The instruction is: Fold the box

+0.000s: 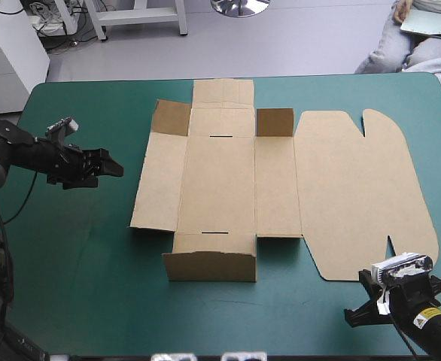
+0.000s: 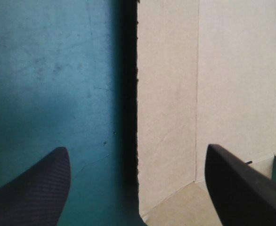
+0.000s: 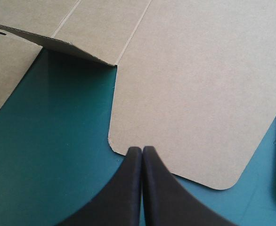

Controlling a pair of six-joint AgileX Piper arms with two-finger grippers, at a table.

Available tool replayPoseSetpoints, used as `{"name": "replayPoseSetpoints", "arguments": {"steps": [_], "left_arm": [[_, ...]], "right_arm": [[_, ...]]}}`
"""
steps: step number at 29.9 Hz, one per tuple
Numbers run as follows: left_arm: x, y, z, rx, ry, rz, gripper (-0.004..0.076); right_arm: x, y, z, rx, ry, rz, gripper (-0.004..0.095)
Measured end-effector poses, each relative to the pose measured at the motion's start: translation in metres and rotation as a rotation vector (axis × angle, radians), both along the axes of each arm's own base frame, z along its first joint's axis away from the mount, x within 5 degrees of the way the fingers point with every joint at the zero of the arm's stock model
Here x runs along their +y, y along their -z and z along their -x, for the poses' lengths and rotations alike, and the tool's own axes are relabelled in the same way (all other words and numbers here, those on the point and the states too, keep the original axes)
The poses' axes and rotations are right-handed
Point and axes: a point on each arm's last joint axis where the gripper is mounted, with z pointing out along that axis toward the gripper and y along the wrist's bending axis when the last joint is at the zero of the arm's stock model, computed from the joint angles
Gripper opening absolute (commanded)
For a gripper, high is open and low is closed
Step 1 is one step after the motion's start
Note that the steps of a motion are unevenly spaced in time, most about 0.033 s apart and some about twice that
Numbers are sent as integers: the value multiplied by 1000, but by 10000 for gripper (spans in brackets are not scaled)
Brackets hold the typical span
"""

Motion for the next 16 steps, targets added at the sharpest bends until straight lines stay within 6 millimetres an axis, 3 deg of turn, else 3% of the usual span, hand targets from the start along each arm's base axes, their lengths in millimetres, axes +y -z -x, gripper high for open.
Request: {"name": "replayPoseSetpoints", "arguments": {"steps": [7,16], "left_arm": [[0,32,-4,65,36,9,581],[-26,65,-7,142,143,28,581]], "right_arm": [[0,0,0,0,0,1,-19],[0,0,0,-1,1,4,-19]]}}
